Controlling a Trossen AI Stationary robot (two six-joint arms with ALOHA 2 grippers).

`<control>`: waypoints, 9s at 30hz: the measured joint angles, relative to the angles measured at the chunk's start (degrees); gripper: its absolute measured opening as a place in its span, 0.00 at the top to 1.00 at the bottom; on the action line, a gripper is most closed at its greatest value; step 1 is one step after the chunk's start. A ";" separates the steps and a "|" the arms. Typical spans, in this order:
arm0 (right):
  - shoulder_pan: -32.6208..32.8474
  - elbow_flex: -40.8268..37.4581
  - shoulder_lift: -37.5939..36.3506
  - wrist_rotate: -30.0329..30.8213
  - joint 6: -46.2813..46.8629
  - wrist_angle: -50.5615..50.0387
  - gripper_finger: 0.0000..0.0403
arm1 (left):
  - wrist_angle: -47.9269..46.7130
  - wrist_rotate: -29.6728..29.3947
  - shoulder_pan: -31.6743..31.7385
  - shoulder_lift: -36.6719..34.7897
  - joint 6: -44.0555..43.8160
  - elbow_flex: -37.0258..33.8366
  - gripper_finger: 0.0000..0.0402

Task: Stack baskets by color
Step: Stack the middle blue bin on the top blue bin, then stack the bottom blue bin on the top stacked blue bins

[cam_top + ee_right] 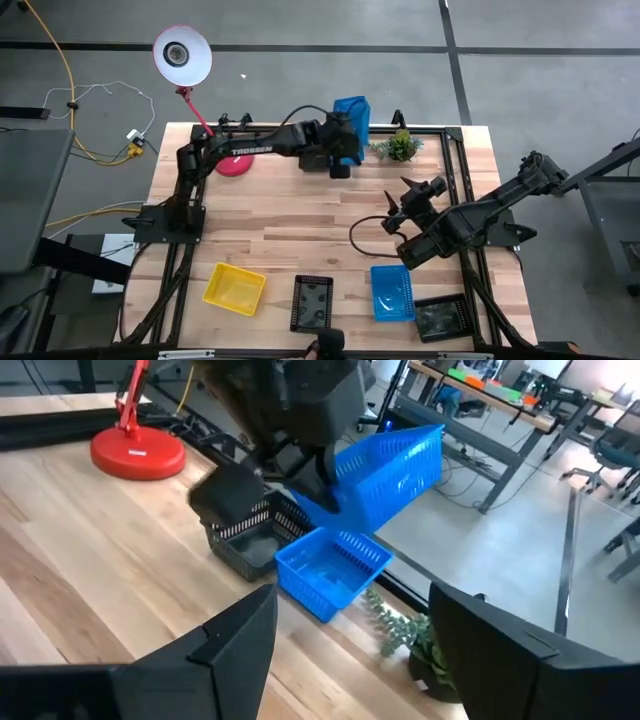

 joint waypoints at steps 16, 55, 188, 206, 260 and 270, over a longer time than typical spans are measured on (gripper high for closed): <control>0.00 0.00 0.00 -0.11 0.00 1.53 0.38 | 2.73 -2.21 -0.31 9.03 -1.43 0.00 1.00; 0.00 0.00 0.00 -0.56 0.46 1.73 0.38 | -20.71 -4.36 -1.84 8.54 -9.95 17.84 0.49; -1.81 -27.77 -2.69 -66.57 -23.97 48.02 0.43 | 65.79 3.54 -19.00 -74.51 -37.28 -92.22 0.49; -1.81 -27.76 5.12 -70.66 -28.66 47.92 0.43 | 64.43 3.56 -19.00 -74.51 -37.27 -92.22 0.49; -45.71 9.29 2.71 -39.59 -85.15 26.01 1.00 | 57.85 0.35 -19.00 -74.51 -40.35 -92.20 0.49; -57.32 9.28 2.85 -58.21 -93.16 34.55 1.00 | 58.72 0.76 -19.00 -74.51 -32.87 -92.20 0.49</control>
